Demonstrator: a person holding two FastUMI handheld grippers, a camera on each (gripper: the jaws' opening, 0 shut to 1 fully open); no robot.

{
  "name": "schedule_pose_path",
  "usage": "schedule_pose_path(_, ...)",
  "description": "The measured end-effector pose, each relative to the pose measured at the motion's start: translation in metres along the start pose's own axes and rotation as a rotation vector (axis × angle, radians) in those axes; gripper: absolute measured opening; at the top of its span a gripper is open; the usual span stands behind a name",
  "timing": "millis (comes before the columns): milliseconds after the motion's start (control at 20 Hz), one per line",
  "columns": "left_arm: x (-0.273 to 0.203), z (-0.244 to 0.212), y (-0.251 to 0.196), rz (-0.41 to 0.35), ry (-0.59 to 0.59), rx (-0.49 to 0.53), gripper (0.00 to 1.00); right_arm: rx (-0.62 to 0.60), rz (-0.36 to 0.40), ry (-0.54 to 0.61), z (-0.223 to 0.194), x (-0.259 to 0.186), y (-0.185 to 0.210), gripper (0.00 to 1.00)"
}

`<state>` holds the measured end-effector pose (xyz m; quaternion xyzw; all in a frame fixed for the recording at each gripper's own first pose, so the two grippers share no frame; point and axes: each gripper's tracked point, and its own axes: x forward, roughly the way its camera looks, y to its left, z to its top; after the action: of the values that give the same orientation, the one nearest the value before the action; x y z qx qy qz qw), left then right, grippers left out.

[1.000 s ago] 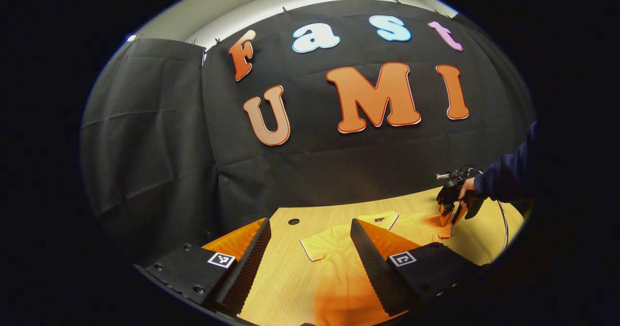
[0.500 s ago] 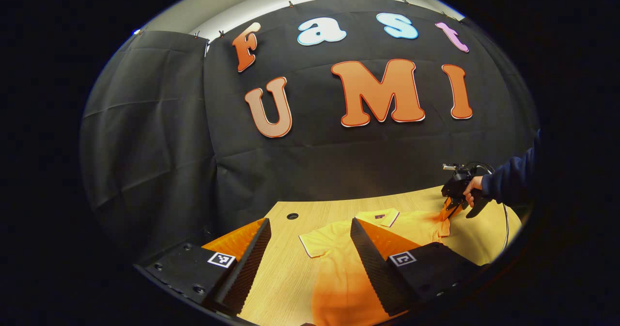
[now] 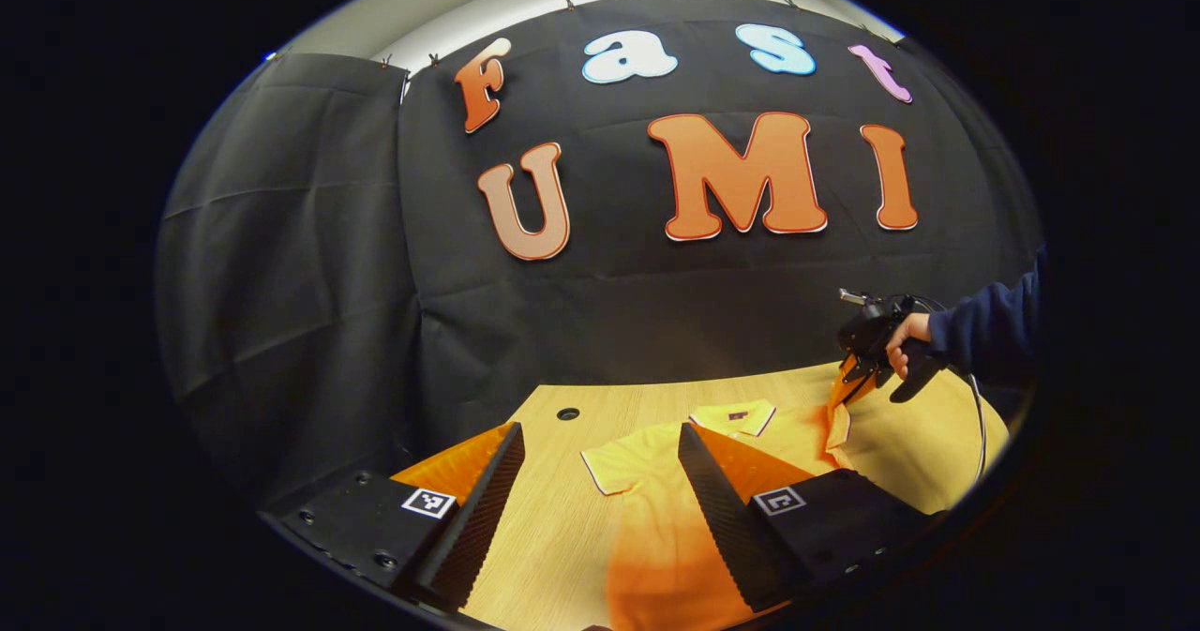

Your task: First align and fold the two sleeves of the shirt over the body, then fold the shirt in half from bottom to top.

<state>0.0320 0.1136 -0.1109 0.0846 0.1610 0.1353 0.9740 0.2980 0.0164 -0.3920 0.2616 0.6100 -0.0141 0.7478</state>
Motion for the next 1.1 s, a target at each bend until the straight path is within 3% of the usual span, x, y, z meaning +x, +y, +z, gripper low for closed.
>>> schedule_pose_path(100, -0.001, -0.004, 0.002, 0.008, 0.010, 0.006, 0.99, 0.018, 0.060, 0.014, -0.003, 0.000, 0.026, 0.04)
schedule_pose_path(150, -0.001, -0.006, 0.003, 0.011, 0.016, 0.006, 0.99, 0.022, 0.093, 0.020, -0.004, 0.000, 0.038, 0.13)
schedule_pose_path(300, 0.000, -0.012, 0.006, 0.021, 0.029, -0.007, 0.99, 0.018, 0.175, 0.022, -0.007, -0.008, 0.061, 0.30)
schedule_pose_path(400, 0.005, -0.018, 0.010, 0.029, 0.049, -0.024, 0.99, -0.004, 0.177, 0.004, -0.005, -0.013, 0.060, 0.38)
schedule_pose_path(550, 0.017, -0.027, 0.016, 0.037, 0.099, -0.060, 0.99, -0.070, 0.153, -0.055, -0.001, -0.028, 0.051, 0.66)
schedule_pose_path(600, 0.023, -0.032, 0.017, 0.037, 0.127, -0.078, 0.99, -0.097, 0.147, -0.084, 0.000, -0.035, 0.049, 0.59)
schedule_pose_path(650, 0.031, -0.037, 0.019, 0.035, 0.156, -0.097, 0.99, -0.125, 0.140, -0.111, 0.001, -0.043, 0.048, 0.89)
schedule_pose_path(700, 0.041, -0.041, 0.019, 0.029, 0.184, -0.113, 0.99, -0.147, 0.139, -0.138, 0.001, -0.052, 0.048, 0.81)
schedule_pose_path(850, 0.068, -0.045, 0.024, -0.004, 0.230, -0.134, 0.99, -0.161, 0.153, -0.219, -0.001, -0.086, 0.053, 0.90)
schedule_pose_path(1100, 0.128, -0.063, 0.023, -0.107, 0.326, -0.153, 0.99, -0.133, 0.118, -0.370, -0.012, -0.134, 0.051, 0.95)
